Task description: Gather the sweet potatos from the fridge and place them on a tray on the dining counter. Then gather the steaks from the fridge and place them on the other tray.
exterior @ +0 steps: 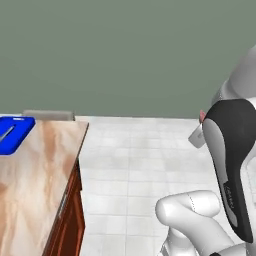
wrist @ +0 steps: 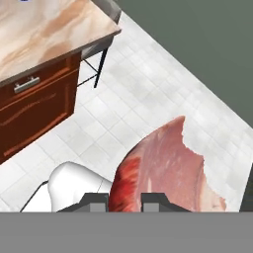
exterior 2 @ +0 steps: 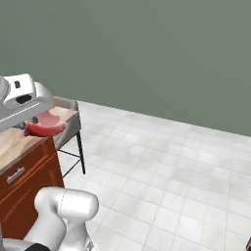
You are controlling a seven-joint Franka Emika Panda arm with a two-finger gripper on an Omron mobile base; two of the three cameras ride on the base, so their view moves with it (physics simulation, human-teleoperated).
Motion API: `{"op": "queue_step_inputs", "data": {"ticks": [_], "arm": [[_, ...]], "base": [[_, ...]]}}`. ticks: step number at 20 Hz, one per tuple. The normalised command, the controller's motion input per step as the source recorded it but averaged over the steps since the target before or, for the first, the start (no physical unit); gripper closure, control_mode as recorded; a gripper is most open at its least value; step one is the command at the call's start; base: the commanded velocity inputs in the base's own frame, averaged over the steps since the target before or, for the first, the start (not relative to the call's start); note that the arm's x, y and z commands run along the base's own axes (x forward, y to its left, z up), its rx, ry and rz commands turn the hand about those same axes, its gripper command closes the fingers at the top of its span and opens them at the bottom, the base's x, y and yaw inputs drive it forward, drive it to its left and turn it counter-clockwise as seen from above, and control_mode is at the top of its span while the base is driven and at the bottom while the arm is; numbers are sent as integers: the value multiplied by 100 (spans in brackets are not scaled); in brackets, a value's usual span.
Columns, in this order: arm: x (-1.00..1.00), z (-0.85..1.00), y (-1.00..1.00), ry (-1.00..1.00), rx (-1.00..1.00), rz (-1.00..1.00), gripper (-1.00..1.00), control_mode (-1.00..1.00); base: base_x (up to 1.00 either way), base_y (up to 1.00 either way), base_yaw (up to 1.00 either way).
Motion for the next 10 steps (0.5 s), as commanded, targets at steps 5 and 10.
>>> {"op": "queue_step_inputs", "data": {"ticks": [5,10], "arm": [[0,0,0,0,0,0,100,100],[0,0,0,0,0,0,100,100]], "base": [[100,-52,25],[100,-51,29]]}}
